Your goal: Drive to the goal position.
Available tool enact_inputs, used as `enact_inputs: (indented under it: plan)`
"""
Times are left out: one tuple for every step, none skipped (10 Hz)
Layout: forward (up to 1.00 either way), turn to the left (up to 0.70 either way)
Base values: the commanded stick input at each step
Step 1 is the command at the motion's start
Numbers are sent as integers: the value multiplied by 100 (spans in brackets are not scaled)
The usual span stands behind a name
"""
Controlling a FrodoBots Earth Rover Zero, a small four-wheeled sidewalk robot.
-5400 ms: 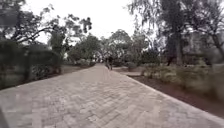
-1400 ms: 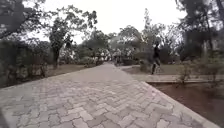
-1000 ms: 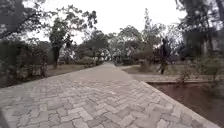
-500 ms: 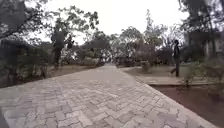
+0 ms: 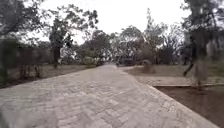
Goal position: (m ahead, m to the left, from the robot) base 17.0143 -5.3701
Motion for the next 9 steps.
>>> enact_inputs:
  plan:
    - [70, 0]
    - [70, 2]
    - [70, 2]
    - [70, 1]
    - [70, 2]
    - [70, 2]
    - [70, 2]
    - [70, 2]
    - [70, 2]
